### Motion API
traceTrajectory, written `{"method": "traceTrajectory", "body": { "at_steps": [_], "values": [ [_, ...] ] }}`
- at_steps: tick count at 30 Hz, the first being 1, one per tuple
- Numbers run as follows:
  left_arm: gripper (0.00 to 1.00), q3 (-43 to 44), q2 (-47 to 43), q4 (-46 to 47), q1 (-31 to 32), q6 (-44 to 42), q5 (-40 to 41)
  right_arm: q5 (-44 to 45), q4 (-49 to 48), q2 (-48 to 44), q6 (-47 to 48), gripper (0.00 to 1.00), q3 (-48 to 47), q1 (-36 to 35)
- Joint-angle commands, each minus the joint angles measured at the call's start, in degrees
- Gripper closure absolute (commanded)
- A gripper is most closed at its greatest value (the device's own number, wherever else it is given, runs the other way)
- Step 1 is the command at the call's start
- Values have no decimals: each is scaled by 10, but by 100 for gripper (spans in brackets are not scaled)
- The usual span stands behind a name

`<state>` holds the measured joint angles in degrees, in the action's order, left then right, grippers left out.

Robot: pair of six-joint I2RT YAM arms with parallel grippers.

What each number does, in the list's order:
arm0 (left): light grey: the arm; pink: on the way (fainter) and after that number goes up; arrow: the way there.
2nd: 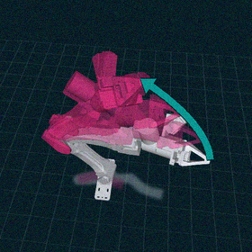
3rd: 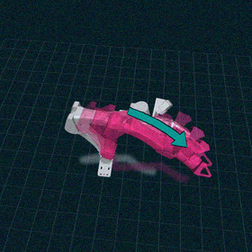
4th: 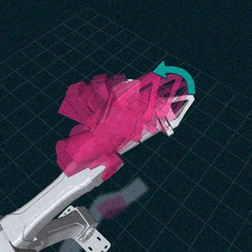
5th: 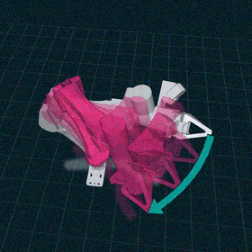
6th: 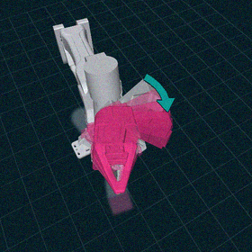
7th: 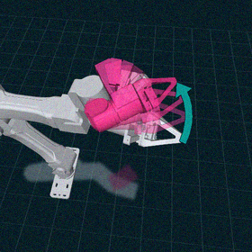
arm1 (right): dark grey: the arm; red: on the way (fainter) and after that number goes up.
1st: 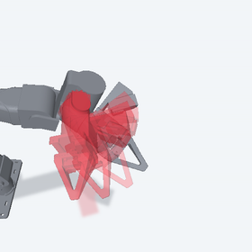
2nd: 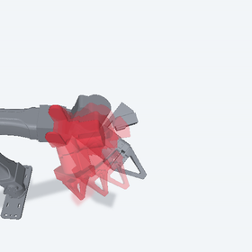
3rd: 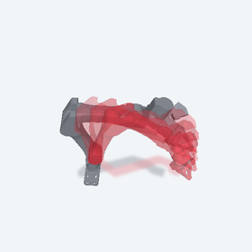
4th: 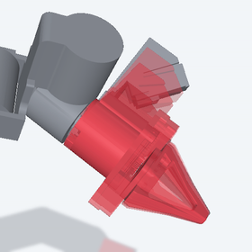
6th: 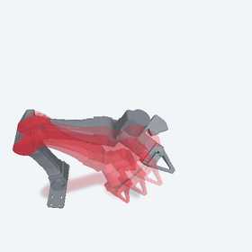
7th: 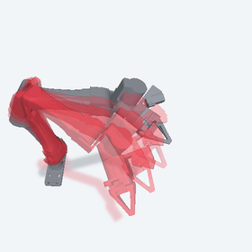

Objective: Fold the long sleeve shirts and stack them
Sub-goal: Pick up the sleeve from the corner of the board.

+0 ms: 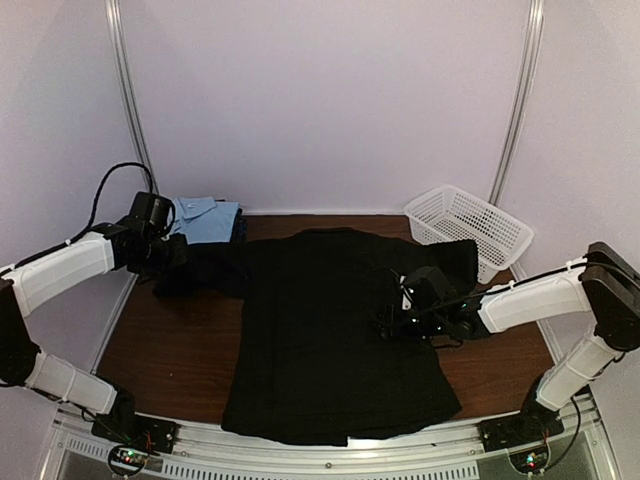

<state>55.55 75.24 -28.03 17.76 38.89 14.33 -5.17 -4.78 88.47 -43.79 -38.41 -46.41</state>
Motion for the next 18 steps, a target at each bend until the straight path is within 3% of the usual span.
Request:
{"method": "traceTrajectory", "body": {
  "at_steps": [1, 10, 18],
  "values": [
    [38, -5, 9, -1, -38, -42, 23, 33, 33, -24, 16, 37, -24, -16],
    [29, 10, 80, 29, -64, -75, 19, 46, 41, -50, 10, 37, -28, -36],
    [34, 23, 133, 48, -67, -67, 43, 48, 40, -55, 7, 37, -26, -41]
  ]
}}
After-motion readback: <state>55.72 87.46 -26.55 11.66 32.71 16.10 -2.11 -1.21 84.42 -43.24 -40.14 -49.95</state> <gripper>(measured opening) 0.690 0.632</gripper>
